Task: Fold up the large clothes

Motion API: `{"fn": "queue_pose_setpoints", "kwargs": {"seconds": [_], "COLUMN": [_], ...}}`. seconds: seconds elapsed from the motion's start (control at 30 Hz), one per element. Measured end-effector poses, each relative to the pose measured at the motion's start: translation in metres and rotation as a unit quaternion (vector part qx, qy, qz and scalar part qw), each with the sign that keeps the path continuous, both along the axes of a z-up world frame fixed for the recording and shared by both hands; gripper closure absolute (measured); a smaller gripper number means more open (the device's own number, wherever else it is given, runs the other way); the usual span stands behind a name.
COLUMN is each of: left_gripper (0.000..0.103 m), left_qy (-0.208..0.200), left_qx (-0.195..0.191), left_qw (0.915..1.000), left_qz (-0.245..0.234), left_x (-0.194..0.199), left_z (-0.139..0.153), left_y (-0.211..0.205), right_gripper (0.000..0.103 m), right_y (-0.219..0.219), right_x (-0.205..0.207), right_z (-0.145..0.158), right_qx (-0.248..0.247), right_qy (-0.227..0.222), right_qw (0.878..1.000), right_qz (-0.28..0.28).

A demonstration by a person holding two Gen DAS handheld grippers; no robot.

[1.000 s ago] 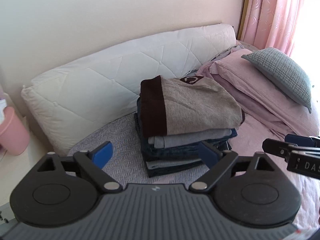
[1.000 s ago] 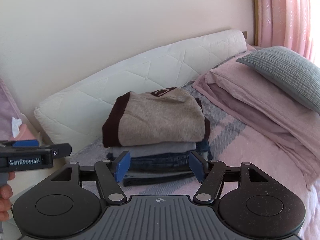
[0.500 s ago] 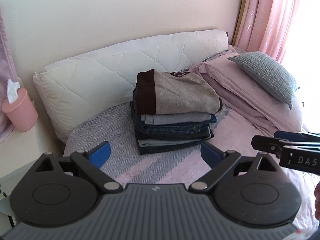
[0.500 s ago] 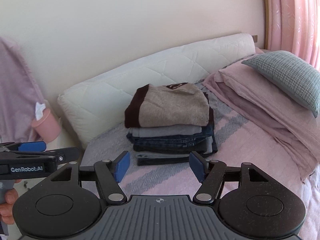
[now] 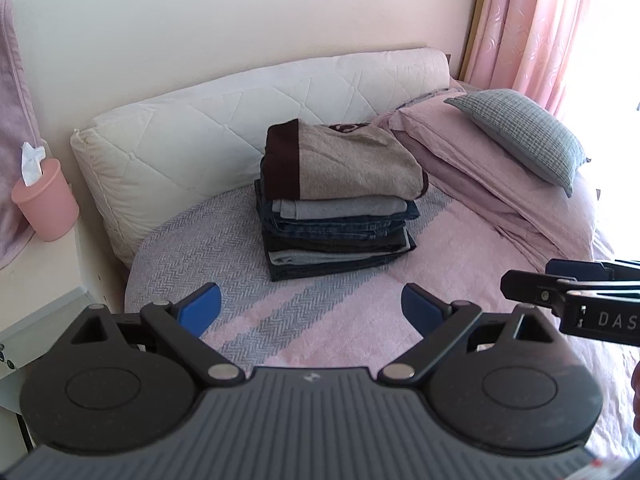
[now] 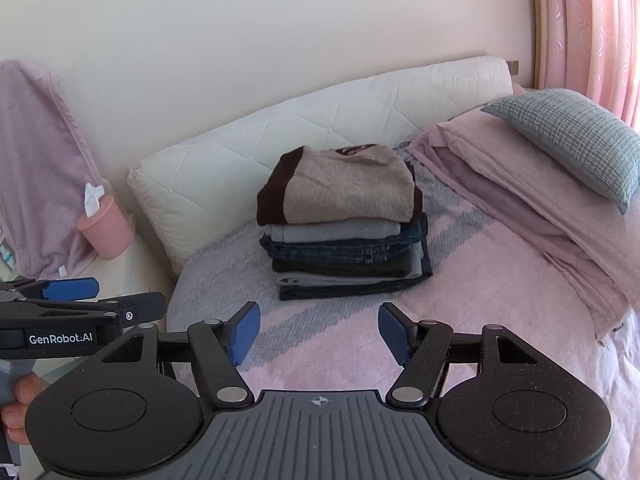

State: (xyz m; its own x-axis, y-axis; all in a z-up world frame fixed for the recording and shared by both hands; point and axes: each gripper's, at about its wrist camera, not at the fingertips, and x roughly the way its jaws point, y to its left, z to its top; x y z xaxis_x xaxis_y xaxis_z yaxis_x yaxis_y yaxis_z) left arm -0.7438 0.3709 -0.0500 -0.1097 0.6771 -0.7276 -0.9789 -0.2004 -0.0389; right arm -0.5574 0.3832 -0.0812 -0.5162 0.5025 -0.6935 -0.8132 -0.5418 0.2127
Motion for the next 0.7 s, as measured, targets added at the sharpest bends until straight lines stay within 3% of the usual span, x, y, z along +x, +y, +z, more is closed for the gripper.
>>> {"fn": "queue_pose_setpoints", "kwargs": {"seconds": [0.7], "left_gripper": [0.008], "left_qy": [0.014], "left_qx": [0.003], "left_qw": [0.9999], "left_qz": [-0.003], "left_x": [0.007], "left_z": [0.000], "left_y": [-0.024], "right_gripper": [0.040], "right_y": [-0.021], "right_x": [-0.005], "right_z": [-0.001], "right_qx": [0.000], "right_qy": [0.000], "right_qw": [1.000], "right_qz": [0.008]}}
